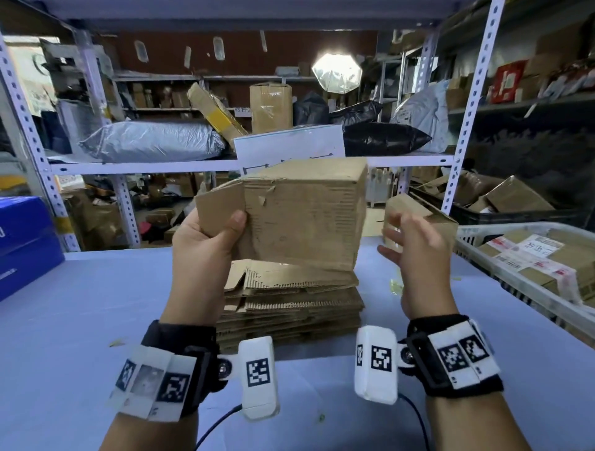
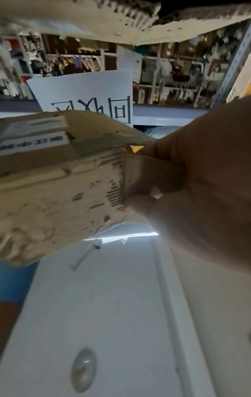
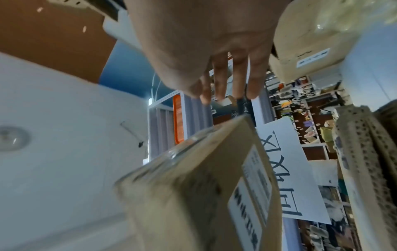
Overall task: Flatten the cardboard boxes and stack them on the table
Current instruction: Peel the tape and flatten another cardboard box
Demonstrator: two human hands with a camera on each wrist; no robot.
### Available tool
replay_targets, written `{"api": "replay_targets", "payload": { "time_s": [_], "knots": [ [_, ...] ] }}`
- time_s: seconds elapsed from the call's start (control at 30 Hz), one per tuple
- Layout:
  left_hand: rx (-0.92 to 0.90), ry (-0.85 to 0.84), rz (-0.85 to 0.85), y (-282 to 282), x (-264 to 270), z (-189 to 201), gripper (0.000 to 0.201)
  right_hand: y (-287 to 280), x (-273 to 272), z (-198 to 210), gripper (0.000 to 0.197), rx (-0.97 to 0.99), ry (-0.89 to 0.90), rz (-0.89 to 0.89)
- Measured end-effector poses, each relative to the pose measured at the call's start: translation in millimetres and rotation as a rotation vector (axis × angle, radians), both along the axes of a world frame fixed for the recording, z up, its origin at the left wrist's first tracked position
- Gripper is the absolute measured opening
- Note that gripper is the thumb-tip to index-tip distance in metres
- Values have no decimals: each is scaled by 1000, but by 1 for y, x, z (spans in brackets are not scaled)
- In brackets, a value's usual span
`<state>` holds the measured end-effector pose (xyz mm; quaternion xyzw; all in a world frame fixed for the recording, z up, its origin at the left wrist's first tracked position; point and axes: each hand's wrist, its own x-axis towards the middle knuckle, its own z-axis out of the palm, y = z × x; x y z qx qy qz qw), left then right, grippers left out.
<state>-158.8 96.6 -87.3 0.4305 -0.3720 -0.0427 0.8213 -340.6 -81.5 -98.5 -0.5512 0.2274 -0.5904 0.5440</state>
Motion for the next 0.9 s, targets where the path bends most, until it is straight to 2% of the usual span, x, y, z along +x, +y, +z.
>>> {"api": "replay_targets", "payload": {
  "time_s": [0.07,0.13,0.23,0.33,0.47,0.6,0.67,0.77,0.9],
  "knots": [
    [60,-95,82,-2,-2,-2,15,12,7,3,36,-132,71,121],
    [136,-204,163,-4,-1,-5,15,22,15,0,37,-232,174,209],
    [261,-321,254,-6,4,-8,17,28,25,-9,56,-290,280,172],
    [316,-313,180,-7,1,-10,14,28,29,-16,60,-321,337,73],
    [240,-205,0,-9,-8,-13,10,28,33,-20,52,-294,334,-91],
    [230,-182,-78,-7,-11,-13,12,25,30,-24,18,-309,325,-190],
    [234,-180,-80,-8,-12,-13,14,22,29,-24,13,-317,326,-225],
    [240,-207,-49,-9,-13,-12,14,20,28,-24,25,-305,326,-267],
    [233,-192,-45,-10,-15,-10,14,17,28,-25,22,-337,301,-347]
  ]
}}
